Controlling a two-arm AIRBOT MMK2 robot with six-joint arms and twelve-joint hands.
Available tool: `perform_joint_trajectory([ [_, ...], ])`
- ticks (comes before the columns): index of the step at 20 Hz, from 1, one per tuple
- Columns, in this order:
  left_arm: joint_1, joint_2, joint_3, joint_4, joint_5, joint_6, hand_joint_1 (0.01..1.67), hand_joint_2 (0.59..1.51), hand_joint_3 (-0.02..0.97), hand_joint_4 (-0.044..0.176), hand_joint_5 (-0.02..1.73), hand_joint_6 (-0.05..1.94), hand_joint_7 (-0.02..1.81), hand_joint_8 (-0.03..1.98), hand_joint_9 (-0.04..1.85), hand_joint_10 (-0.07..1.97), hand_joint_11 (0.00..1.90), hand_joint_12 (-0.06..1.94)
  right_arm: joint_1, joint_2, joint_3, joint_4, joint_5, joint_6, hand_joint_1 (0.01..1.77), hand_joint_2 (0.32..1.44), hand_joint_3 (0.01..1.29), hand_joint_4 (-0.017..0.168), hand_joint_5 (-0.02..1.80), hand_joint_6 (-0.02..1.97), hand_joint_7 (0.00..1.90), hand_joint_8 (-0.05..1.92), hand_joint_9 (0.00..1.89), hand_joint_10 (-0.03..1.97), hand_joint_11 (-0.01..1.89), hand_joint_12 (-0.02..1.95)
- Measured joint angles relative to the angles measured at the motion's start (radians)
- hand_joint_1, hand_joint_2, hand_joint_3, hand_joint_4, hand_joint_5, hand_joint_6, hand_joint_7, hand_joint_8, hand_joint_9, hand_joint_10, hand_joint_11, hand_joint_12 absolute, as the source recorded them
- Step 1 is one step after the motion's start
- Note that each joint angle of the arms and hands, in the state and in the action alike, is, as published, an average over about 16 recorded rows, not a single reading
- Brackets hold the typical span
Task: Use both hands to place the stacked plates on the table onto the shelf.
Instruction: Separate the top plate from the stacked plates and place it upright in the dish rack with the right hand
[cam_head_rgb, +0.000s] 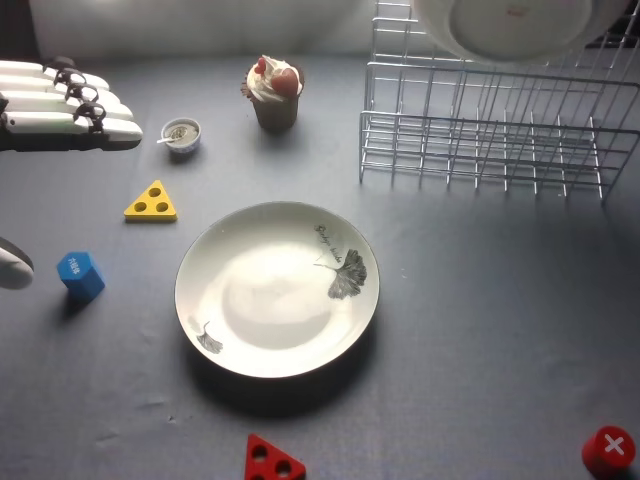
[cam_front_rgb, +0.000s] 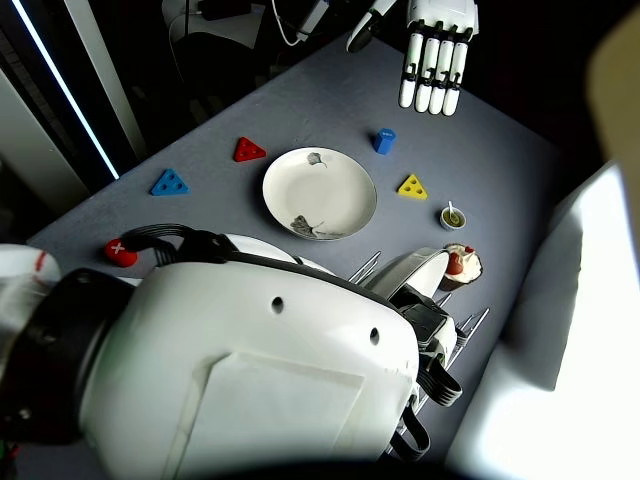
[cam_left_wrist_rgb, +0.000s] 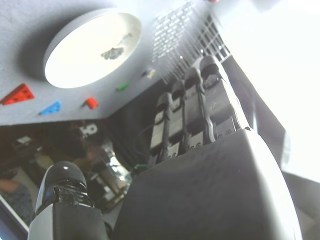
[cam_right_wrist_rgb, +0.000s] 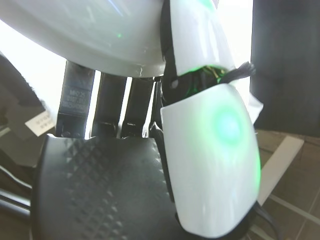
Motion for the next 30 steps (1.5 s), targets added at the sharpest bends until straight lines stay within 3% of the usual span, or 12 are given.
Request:
perform_joint_trajectory([
  [13, -0.002, -0.004, -0.001, 0.009, 0.000, 0.000, 0.13, 0.988, 0.005, 0.001, 0.10, 0.02, 0.15, 0.00, 0.15, 0.01, 0.15, 0.01, -0.088, -0.066, 0.077, -0.283, 0.090, 0.355, 1.49, 0.96, 0.01, -0.009, 0.86, 0.89, 1.12, 0.57, 1.14, 0.70, 1.01, 1.29],
  [30, -0.010, -0.006, -0.004, 0.019, 0.002, 0.000, 0.14, 0.981, 0.004, 0.001, 0.12, 0.02, 0.15, 0.00, 0.14, 0.01, 0.13, 0.01, -0.166, -0.105, 0.146, -0.323, 0.165, 0.433, 1.49, 0.96, 0.01, -0.013, 0.85, 0.89, 1.17, 0.46, 1.16, 0.66, 1.00, 1.26],
])
